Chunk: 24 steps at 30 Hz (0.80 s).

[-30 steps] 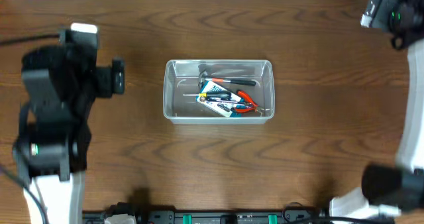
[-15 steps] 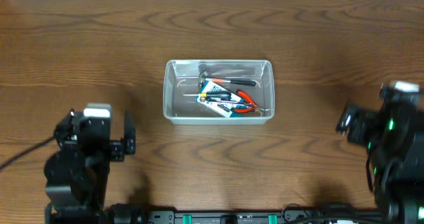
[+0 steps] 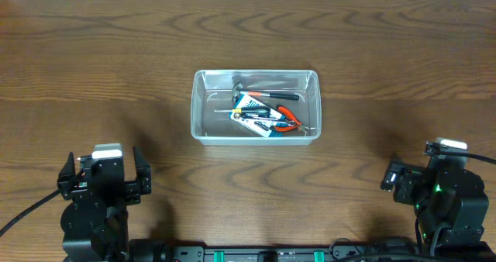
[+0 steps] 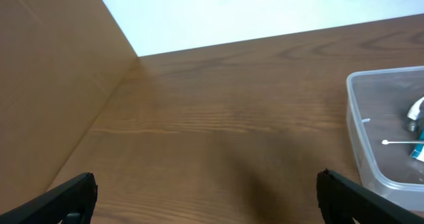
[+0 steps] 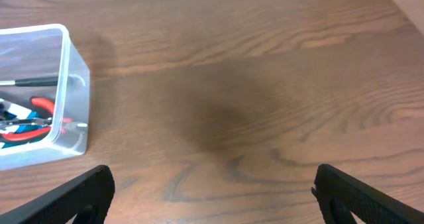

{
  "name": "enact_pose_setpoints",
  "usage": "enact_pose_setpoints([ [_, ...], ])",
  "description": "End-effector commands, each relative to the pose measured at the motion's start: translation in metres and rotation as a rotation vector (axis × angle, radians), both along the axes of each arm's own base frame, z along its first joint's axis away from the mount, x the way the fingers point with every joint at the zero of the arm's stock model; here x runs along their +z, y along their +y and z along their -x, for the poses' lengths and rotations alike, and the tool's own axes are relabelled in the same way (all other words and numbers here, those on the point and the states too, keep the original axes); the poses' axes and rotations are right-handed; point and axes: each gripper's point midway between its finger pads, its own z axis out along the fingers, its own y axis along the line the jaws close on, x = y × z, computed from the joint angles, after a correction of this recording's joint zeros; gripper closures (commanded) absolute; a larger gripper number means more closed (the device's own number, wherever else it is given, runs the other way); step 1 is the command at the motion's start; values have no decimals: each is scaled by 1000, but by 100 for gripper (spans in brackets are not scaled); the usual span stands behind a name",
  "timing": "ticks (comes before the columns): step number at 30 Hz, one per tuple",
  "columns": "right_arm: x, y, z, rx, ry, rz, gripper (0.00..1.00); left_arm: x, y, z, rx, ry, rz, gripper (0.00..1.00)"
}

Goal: Pack container

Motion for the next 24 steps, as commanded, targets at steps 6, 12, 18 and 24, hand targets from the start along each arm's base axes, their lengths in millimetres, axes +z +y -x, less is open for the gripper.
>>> enact_pose_setpoints([
  [6,-1,5,0,27,0,-6,1,-10,3,6,21,47,-4,2],
  [12,-1,5,0,27,0,-6,1,-26,3,14,21,120,-3,2],
  [18,-1,5,0,27,-4,-6,1,-43,3,23,20,201,-4,2],
  [24,12,2,10,15,-82,-2,1,-55,3,31,20,260,-4,2],
])
